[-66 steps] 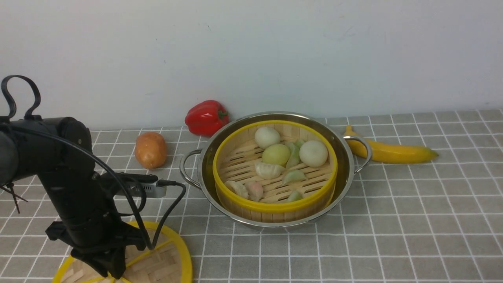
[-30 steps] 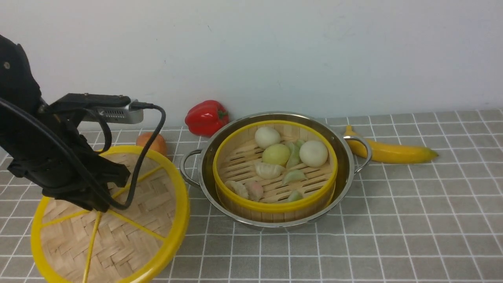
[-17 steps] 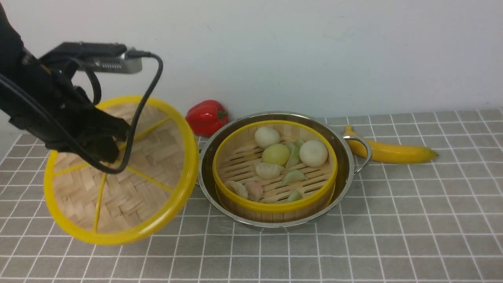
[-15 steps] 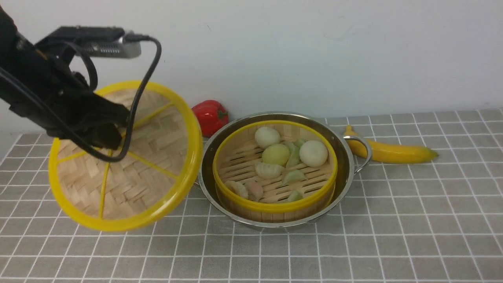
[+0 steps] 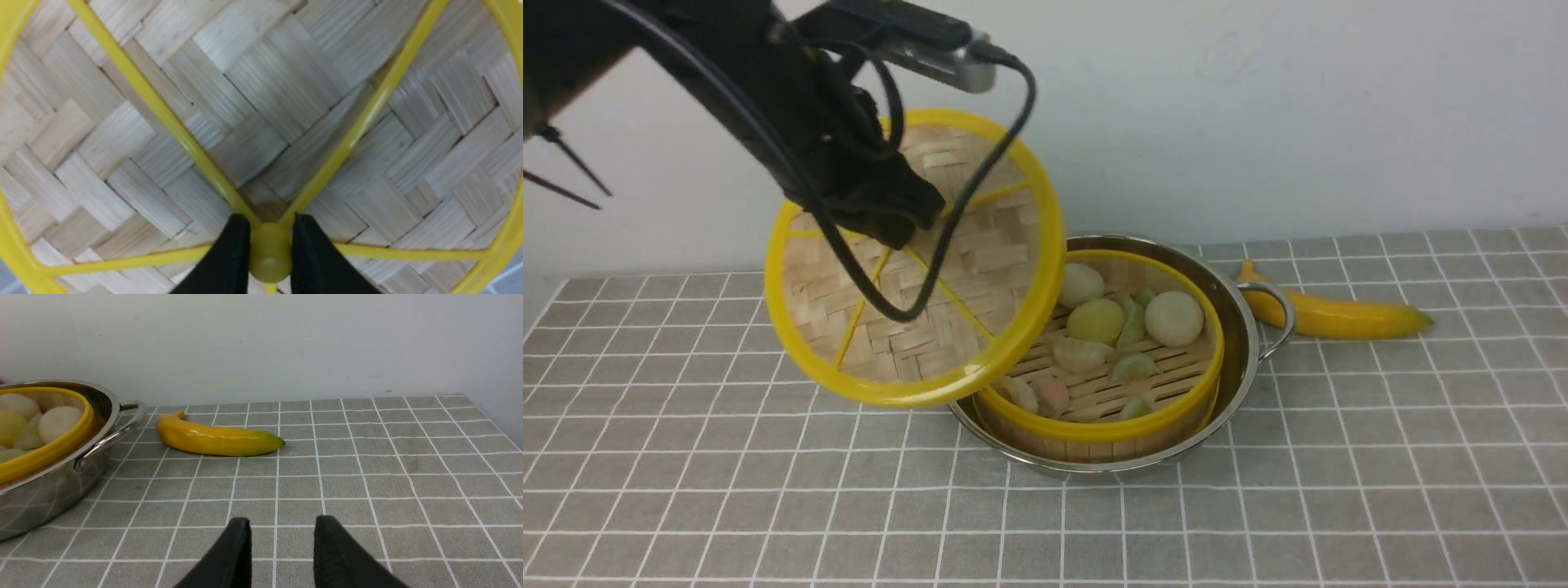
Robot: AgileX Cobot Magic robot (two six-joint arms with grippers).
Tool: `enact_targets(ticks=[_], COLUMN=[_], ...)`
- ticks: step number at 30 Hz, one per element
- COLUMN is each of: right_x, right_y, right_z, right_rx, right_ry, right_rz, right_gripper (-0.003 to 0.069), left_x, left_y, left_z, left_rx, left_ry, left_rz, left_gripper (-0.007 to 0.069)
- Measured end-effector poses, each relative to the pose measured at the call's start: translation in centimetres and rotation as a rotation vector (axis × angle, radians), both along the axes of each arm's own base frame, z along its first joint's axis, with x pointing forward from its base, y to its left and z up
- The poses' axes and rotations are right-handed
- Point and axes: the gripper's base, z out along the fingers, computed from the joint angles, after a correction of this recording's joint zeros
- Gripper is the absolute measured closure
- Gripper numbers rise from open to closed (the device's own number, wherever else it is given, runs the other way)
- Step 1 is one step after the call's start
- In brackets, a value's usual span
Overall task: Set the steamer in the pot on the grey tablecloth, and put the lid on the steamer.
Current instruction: 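Place the yellow bamboo steamer lid onto the steamer in the pot with the left gripper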
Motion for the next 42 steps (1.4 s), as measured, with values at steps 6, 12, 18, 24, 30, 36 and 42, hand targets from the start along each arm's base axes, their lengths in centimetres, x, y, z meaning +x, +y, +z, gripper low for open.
enact_targets(ticks=[6, 12, 18, 24, 30, 36, 42], right_x=[0.0, 0.0, 0.0, 0.0, 0.0, 0.0, 0.0], right_y=[0.0, 0.0, 0.0, 0.0, 0.0, 0.0, 0.0], right_z=[0.0, 0.0, 0.0, 0.0, 0.0, 0.0, 0.0], right_rx=[0.0, 0.0, 0.0, 0.0, 0.0, 0.0, 0.0], right_ry=[0.0, 0.0, 0.0, 0.0, 0.0, 0.0, 0.0], right_rz=[0.0, 0.0, 0.0, 0.0, 0.0, 0.0, 0.0], right_gripper=[0.0419, 0.0419, 0.0419, 0.0419, 0.0419, 0.0419, 0.0419], left_x=[0.2, 0.2, -0.4, -3.5, -7.2, -10.3, -11.0], left_y=[-3.9, -5.0, -4.9, -3.7, -2.4, -1.6, -1.6], left_z=[-1.5, -2.3, -1.4, 0.0, 0.0, -0.9, -1.7], left_rx=[0.078, 0.084, 0.054, 0.011, -0.04, -0.106, -0.132], left_ry=[-0.001, 0.017, 0.005, 0.013, 0.068, 0.142, 0.19], left_rz=[-0.111, -0.145, -0.133, -0.121, -0.101, -0.088, -0.064], left_gripper=[0.0508, 0.0508, 0.0508, 0.0508, 0.0508, 0.0508, 0.0508])
